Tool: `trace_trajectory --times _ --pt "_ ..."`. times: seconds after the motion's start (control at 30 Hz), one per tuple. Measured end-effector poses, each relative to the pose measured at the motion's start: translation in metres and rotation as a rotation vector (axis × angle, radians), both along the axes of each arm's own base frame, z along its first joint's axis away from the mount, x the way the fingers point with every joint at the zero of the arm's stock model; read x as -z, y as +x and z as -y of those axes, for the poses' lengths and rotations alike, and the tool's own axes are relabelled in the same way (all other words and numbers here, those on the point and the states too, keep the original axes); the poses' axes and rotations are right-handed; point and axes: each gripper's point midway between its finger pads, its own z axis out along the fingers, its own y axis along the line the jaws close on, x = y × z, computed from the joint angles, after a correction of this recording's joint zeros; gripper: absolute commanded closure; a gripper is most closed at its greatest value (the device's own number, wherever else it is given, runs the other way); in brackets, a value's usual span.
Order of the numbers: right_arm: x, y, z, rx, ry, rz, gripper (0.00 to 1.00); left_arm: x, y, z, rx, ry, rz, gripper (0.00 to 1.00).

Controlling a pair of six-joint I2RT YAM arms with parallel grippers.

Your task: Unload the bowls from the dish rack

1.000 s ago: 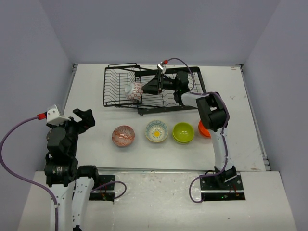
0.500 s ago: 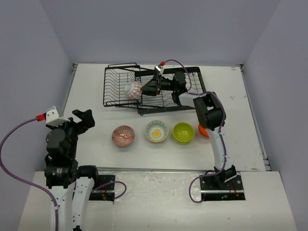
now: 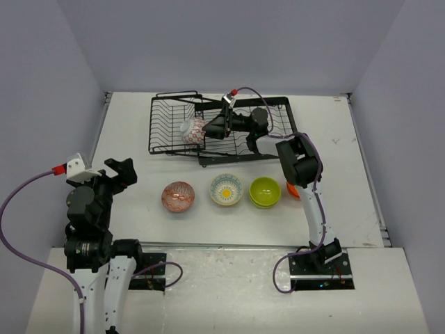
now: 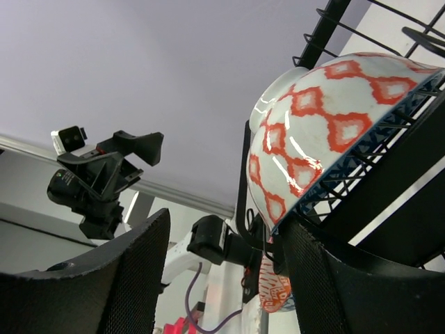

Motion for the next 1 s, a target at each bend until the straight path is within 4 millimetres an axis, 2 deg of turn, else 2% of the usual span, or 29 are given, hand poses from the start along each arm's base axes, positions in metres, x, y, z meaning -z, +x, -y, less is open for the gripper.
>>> trace_trajectory --times 0.4,0.63,0.73,0.93,1.0 --pt "-0.006 -0.005 -0.001 -0.011 0.030 -0.004 0.36 0.000 0.000 0.000 0.000 0.000 0.000 0.00" --pt "0.004 -0.008 -0.009 -0.026 0.030 -0.029 0.37 -0.001 -0.001 0.000 0.001 0.000 0.003 0.00" --pt "0.003 -0.007 -0.014 -0.025 0.042 -0.029 0.38 -0.001 -0.001 0.000 0.001 0.000 0.006 0.00" --pt "0.000 -0.005 -0.022 -0.026 0.060 -0.021 0.46 -0.002 -0.002 0.001 0.004 0.000 0.011 0.00" --pt "0.000 -0.002 -0.025 -0.021 0.067 -0.022 0.52 -0.003 -0.002 0.001 0.006 0.003 0.014 0.00"
